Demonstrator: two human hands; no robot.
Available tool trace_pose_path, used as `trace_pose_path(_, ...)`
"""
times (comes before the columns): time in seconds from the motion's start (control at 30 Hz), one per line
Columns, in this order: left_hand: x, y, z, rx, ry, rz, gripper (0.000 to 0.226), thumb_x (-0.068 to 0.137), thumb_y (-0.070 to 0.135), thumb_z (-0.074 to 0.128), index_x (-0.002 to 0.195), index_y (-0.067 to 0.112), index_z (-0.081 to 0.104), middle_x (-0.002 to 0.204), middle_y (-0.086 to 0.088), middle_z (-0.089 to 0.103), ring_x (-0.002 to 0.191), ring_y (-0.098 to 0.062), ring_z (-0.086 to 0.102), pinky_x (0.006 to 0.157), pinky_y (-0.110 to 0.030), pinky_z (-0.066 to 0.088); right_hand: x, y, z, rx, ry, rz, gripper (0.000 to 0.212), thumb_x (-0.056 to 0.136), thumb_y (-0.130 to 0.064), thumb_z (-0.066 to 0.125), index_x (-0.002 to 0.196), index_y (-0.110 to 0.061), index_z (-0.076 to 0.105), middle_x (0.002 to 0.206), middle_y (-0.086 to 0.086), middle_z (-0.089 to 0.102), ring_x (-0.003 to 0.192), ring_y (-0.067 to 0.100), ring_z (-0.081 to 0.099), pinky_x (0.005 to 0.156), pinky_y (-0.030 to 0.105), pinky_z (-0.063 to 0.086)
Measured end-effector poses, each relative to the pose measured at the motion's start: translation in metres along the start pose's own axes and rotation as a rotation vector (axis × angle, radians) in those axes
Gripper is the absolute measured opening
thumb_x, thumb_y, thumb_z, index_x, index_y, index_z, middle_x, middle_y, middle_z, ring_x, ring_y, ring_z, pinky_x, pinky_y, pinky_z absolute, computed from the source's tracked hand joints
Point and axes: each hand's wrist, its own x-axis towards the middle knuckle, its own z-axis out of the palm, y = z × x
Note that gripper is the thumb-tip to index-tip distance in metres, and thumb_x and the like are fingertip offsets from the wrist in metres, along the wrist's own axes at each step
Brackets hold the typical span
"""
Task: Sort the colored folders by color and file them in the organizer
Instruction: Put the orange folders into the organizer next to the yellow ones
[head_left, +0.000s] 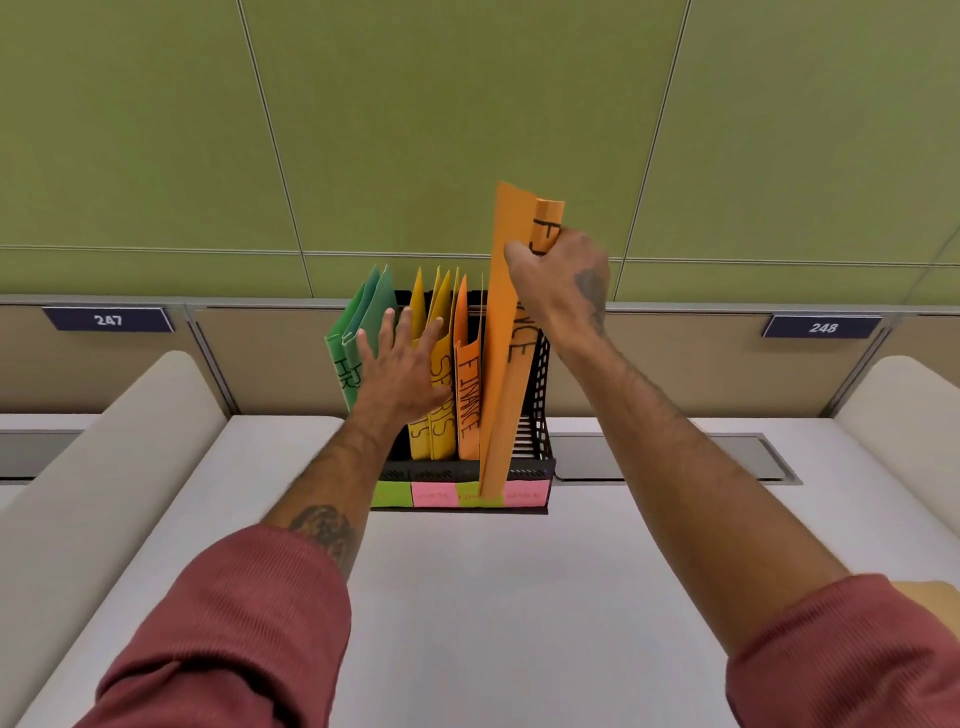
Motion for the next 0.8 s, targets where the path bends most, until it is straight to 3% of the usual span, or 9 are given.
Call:
trace_pose_path(0.4,0.004,-0.007,0.004,0.035,-0.021,-0.017,0.095,0.075,0.046,0.073,0.148,0.048,0.013,0.164,-0.008,0.005,0.150,-0.039,-0.003,0.110,-0.070,-0.005,0.008,0.037,0.077,-0.031,0.064,0.019,0.026,0.090,-0.035,0.056,0.067,-0.025,0.053,0.055,-0.012,0.047,0.049,0.005,0.045,0.051,0.021,0.040)
trace_pose_path(0.6,0.004,-0.007,0.006,0.063,0.028,-0.005,0.090,0.077,0.047,0.071,0.149,0.045,0.018,0.162,-0.010,0.011,0.150,-0.038,0.005,0.111,-0.071,0.002,-0.006,0.066,0.104,-0.070,0.090,0.060,0.024,0.090,-0.041,0.059,0.072,-0.025,0.060,0.057,-0.012,0.053,0.047,0.001,0.043,0.050,0.016,0.033)
trace_pose_path(0.8,0.003,-0.009,0.009,0.083,0.070,0.006,0.087,0.078,0.050,0.070,0.150,0.042,0.020,0.161,-0.012,0.016,0.149,-0.038,0.011,0.110,-0.072,0.007,-0.024,0.087,0.124,-0.052,0.034,0.044,0.026,0.094,-0.041,0.057,0.083,-0.020,0.066,0.065,-0.006,0.063,0.056,0.013,0.060,0.063,0.030,0.057)
